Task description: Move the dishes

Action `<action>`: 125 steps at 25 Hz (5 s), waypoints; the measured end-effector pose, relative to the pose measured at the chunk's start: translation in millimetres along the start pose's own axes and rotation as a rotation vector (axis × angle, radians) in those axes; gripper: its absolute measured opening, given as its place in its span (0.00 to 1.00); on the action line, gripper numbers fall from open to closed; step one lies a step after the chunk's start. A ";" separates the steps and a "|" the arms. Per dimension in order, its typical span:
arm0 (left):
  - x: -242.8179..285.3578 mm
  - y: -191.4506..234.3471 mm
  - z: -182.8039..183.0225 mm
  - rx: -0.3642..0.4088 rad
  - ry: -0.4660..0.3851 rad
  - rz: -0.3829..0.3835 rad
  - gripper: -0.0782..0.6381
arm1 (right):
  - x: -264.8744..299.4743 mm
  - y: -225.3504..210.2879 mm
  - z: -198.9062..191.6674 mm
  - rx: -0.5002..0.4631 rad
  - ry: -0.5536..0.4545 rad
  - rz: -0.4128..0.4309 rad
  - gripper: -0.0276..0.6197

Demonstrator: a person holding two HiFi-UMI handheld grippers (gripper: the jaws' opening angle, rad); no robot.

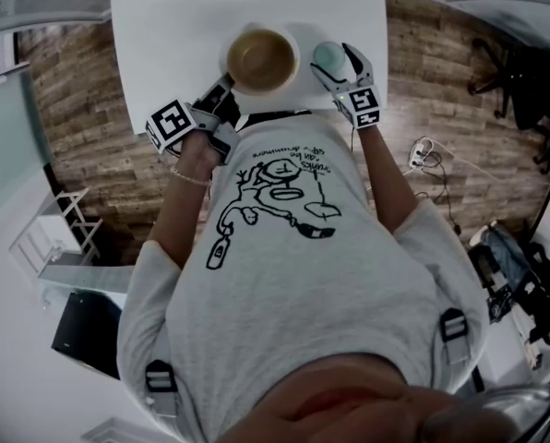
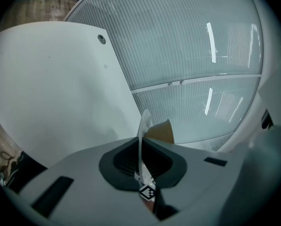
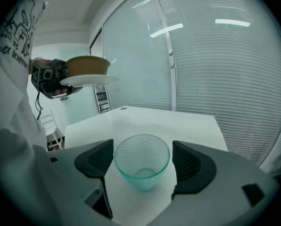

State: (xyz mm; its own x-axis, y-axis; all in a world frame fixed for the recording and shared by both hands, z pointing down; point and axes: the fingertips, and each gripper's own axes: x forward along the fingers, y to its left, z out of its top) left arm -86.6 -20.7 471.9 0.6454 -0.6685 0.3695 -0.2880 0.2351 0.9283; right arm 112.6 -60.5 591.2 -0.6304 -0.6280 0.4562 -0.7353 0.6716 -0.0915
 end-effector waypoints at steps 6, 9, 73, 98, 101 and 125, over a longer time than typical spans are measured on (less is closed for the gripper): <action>0.8 0.5 -0.7 -0.002 0.002 -0.009 0.12 | -21.4 -7.5 44.3 0.032 -0.059 0.010 0.63; 1.5 1.3 -1.1 -0.002 0.005 -0.018 0.12 | -25.8 -6.2 62.9 0.035 -0.031 0.019 0.63; 0.5 15.7 4.4 0.057 0.026 -0.082 0.12 | -26.1 72.7 149.6 0.571 0.196 0.299 0.10; -44.5 68.7 39.1 0.025 -0.088 -0.003 0.12 | -11.3 50.1 98.9 0.659 0.245 0.140 0.10; -47.9 72.3 42.6 0.013 -0.098 0.004 0.12 | -7.5 48.2 91.3 0.667 0.256 0.119 0.10; -56.4 92.9 43.5 0.004 -0.100 0.071 0.12 | 15.7 42.4 16.5 0.823 0.288 -0.006 0.10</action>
State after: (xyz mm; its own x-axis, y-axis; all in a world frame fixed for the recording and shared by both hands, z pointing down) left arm -180.5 8.2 535.5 0.5493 -0.7177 0.4279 -0.3332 0.2815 0.8999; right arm 67.4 -48.4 579.8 -0.6200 -0.4325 0.6546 -0.7549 0.1016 -0.6479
